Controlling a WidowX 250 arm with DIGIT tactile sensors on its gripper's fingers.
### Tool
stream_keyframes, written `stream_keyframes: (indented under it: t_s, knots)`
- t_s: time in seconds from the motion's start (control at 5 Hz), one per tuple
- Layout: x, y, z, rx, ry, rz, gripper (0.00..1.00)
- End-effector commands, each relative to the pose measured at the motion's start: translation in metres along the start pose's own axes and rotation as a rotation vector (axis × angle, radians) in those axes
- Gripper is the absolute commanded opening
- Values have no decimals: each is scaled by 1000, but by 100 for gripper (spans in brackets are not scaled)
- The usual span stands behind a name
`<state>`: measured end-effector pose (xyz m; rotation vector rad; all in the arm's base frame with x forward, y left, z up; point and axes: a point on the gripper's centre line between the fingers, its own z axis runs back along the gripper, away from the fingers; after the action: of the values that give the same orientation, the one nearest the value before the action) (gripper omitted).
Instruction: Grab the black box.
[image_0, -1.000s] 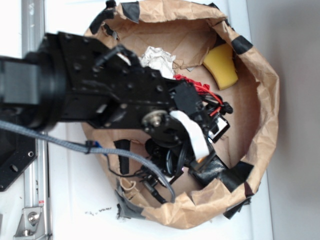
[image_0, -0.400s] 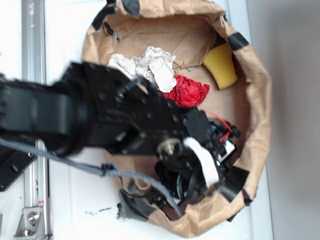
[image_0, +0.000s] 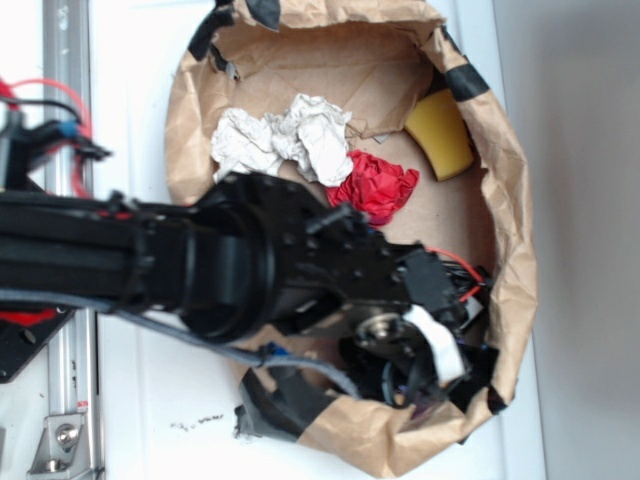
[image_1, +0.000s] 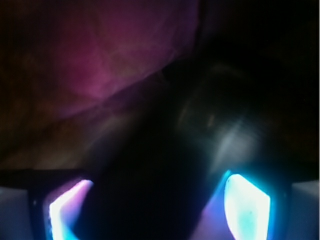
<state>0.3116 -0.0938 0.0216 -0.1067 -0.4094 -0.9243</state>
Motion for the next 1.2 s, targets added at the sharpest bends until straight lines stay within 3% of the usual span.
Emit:
stream_keyframes:
  t_s: [0.0,0.2,0.4,0.6,1.0]
  knots:
    - [0,24,7,29,-5,42,85]
    - [-2,27,10,29,-12,90,0]
    - [-8,29,14,11,-12,123,0]
    - [-26,39,31,31,3,220,0]
    - [-63,36,93,113,96,435,0]
